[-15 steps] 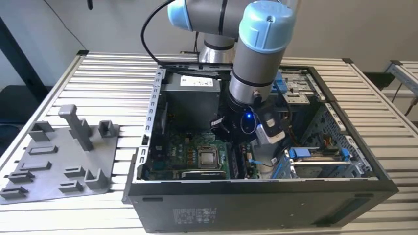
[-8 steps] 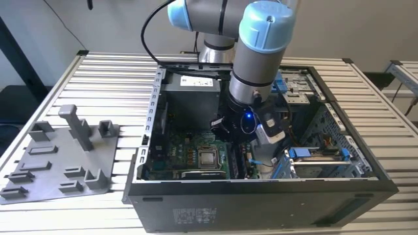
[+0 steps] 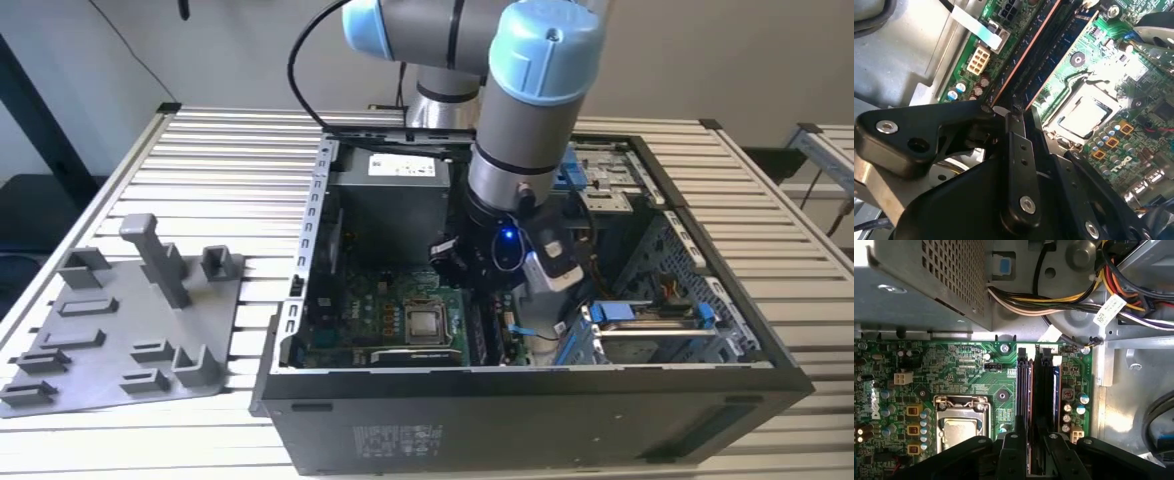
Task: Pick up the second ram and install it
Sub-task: 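Insert the second ram into the second slot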
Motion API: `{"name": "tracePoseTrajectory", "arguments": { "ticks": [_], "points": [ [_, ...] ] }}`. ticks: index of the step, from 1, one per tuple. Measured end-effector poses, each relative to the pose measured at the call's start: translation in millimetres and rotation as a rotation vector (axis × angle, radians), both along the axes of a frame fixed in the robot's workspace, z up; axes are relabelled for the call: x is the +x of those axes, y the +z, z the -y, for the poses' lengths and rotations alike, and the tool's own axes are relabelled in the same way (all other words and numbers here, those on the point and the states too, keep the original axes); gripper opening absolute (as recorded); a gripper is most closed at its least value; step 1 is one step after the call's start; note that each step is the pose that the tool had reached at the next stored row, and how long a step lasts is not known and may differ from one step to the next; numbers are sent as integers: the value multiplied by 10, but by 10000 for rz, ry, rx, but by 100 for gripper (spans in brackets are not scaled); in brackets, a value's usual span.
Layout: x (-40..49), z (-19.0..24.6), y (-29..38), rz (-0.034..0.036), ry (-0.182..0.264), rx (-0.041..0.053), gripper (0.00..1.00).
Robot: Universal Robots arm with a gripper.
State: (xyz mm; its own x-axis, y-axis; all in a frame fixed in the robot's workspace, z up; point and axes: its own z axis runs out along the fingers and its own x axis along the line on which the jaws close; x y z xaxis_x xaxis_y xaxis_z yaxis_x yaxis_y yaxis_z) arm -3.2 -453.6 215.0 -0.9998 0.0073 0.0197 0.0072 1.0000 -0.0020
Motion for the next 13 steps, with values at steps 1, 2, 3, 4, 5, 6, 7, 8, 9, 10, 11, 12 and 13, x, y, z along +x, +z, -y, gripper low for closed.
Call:
{"name": "tracePoseTrajectory", "arguments": {
  "ticks": [1,2,3,4,5,6,7,8,9,10,11,12,13],
  "points": [
    [0,0,39,-1,-6,2,22],
    [0,0,88,-5,-29,1,22],
    [0,0,131,-7,-44,2,22],
    [0,-1,177,-11,-59,3,22],
    [0,0,221,-13,-78,2,22],
    [0,0,254,-14,-99,9,22],
    [0,0,281,-15,-120,23,22],
    [0,0,294,-14,-135,36,22],
    [0,0,293,-13,-135,38,22],
    [0,-1,293,-13,-135,39,22],
    [0,-1,293,-13,-136,40,22],
    [0,0,294,-13,-136,39,20],
    [0,0,295,-14,-136,37,13]
  ]
}}
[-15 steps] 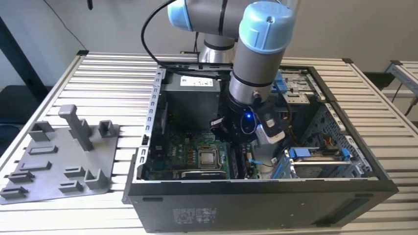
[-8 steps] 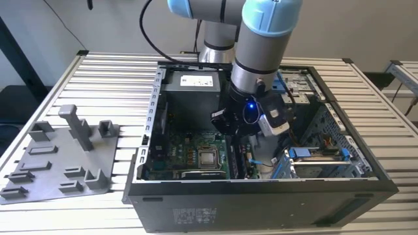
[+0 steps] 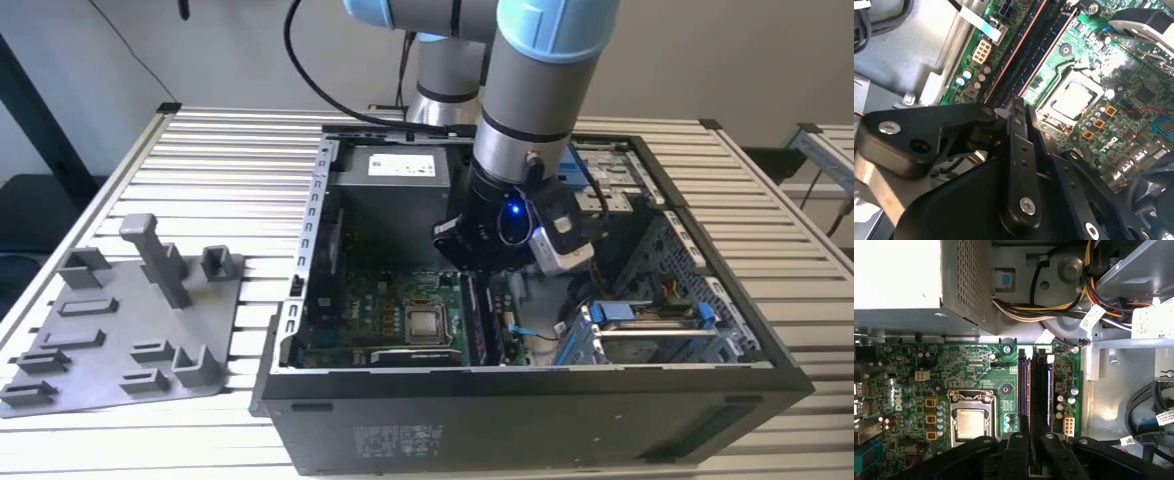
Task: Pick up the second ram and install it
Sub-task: 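Insert the second ram into the second slot, then press down the second ram until it locks into place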
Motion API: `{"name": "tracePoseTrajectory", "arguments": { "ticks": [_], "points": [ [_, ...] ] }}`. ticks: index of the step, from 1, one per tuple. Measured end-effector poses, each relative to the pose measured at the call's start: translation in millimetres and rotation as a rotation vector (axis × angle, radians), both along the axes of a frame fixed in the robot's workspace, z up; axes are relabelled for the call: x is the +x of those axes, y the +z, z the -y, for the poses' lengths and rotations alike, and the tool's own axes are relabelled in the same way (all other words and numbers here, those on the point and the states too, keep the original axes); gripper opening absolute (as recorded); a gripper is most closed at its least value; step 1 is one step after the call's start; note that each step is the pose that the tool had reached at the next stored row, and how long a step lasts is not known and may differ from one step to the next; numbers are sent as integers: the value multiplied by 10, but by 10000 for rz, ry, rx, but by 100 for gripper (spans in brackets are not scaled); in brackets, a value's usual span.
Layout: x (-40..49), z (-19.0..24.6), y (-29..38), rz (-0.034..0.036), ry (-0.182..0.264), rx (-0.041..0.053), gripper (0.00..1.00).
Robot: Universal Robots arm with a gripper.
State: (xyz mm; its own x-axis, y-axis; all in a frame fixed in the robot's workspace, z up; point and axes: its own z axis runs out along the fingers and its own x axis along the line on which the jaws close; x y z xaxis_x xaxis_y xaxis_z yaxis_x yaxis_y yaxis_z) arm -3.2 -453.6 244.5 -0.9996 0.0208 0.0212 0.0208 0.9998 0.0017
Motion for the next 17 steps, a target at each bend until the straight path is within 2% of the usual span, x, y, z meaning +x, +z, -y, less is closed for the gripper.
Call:
{"name": "tracePoseTrajectory", "arguments": {
  "ticks": [2,17],
  "points": [
    [0,0,0,0,0,1,11],
    [0,0,8,0,-2,1,11]
  ]
}}
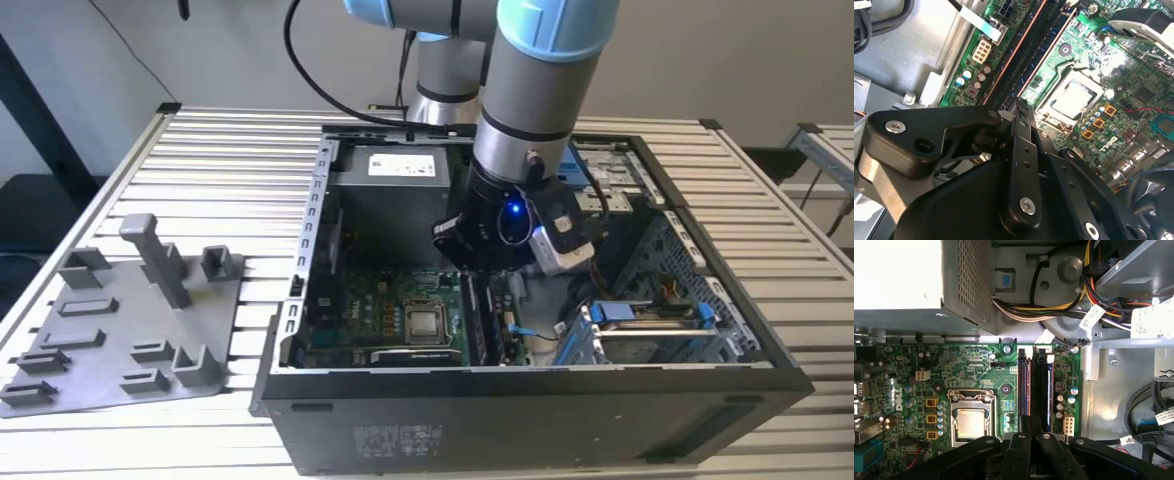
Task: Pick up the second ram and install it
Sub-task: 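Press down the second ram until it locks into place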
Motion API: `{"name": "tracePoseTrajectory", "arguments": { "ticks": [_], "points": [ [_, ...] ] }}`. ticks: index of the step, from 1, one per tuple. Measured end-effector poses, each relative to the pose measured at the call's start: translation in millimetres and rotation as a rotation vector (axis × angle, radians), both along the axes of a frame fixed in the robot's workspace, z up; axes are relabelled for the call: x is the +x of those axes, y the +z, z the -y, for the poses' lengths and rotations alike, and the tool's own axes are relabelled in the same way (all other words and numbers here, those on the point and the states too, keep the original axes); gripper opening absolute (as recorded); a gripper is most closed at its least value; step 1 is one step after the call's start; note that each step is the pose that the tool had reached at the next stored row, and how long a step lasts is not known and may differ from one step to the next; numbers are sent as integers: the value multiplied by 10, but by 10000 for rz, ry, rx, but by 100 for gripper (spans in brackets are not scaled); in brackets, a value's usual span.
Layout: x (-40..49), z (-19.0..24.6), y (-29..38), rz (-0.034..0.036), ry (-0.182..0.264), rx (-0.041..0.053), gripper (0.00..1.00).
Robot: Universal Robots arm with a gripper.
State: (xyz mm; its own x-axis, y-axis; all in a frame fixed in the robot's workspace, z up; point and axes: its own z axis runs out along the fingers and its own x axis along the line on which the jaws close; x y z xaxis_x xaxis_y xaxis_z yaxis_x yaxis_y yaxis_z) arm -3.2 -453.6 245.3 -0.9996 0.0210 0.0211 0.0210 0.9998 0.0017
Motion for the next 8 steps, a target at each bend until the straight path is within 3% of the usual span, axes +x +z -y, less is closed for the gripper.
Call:
{"name": "tracePoseTrajectory", "arguments": {
  "ticks": [2,4,8],
  "points": [
    [-1,4,3,-1,-2,39,11],
    [0,16,1,-1,1,153,11],
    [0,41,0,-1,51,186,11]
  ]
}}
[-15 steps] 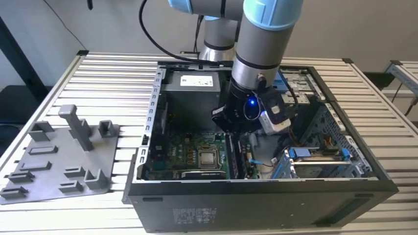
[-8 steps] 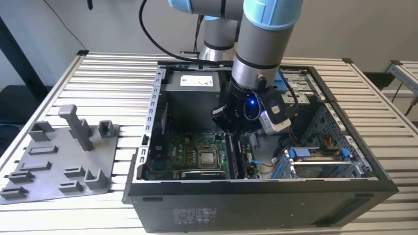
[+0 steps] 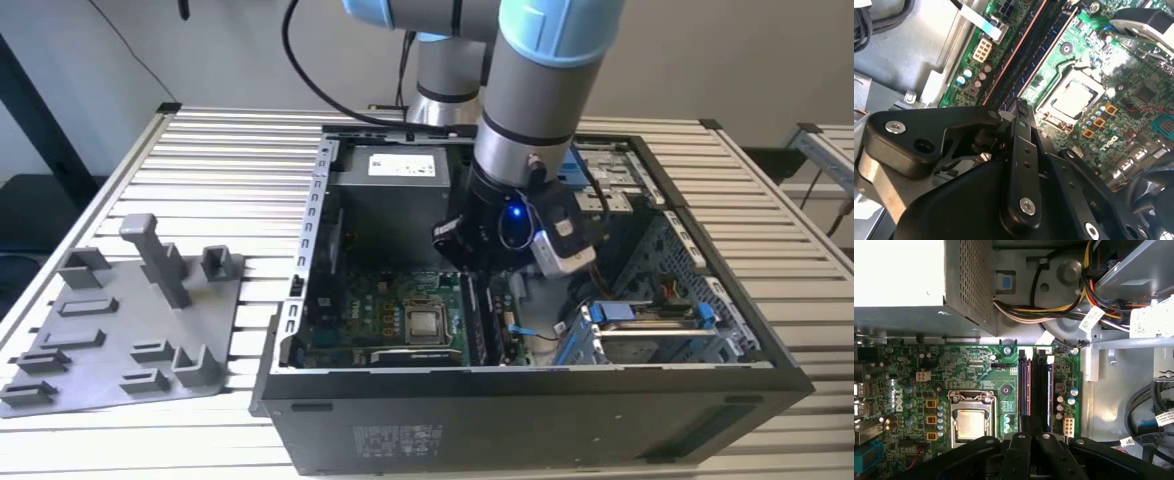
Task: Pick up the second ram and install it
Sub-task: 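Press down the second ram until it locks into place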
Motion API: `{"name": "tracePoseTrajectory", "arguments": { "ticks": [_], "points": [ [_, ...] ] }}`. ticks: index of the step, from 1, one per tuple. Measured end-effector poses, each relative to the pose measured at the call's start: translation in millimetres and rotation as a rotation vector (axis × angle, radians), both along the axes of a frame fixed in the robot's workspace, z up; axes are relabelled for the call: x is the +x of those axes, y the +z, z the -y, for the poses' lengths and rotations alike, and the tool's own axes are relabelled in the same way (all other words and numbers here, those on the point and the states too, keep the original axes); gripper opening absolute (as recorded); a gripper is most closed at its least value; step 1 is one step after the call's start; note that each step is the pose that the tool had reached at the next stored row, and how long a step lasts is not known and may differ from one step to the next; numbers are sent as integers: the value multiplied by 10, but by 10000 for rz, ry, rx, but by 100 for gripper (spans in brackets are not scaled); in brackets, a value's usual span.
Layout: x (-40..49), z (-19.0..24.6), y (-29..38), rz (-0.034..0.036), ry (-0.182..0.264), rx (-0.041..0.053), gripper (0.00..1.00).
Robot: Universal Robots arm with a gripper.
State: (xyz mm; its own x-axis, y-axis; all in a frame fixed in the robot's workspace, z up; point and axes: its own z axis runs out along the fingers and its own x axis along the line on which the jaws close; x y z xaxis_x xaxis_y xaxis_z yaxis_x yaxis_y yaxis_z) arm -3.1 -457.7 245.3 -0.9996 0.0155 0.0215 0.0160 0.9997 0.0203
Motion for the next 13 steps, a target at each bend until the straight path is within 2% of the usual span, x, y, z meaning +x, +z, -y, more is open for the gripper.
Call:
{"name": "tracePoseTrajectory", "arguments": {
  "ticks": [5,13],
  "points": [
    [-1,16,-2,5,218,16,11],
    [0,16,-7,33,1629,17,11]
  ]
}}
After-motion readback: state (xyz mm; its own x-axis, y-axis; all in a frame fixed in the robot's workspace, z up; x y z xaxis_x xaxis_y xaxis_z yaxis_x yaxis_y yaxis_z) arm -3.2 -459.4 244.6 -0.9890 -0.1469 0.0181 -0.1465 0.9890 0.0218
